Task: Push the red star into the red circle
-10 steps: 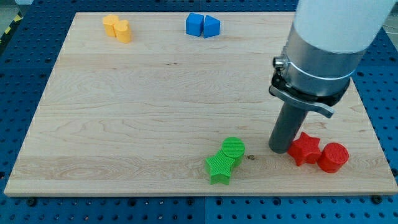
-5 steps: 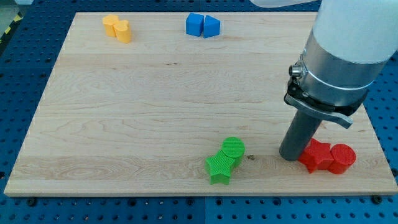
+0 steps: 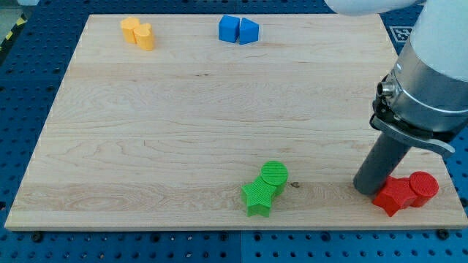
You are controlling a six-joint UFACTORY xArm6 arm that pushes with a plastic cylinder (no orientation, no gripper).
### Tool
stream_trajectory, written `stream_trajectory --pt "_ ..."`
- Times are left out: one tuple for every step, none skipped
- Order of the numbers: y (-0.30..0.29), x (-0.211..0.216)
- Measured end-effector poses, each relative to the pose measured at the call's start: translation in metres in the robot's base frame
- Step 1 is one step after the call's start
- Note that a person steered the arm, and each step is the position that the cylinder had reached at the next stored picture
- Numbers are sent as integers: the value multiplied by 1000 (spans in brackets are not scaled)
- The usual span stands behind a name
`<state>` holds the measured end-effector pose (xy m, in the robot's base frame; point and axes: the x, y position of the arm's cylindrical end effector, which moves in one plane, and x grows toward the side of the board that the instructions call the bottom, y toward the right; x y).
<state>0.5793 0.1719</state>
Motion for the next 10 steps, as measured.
stream_trajectory --pt "-13 12" --pt "-13 12" --pt "-16 0" --pt "-16 0" --pt "-16 -10" --pt "-16 -25" --pt "-16 -25" --pt "-16 -27" --pt "-16 -30" --pt "-16 -35"
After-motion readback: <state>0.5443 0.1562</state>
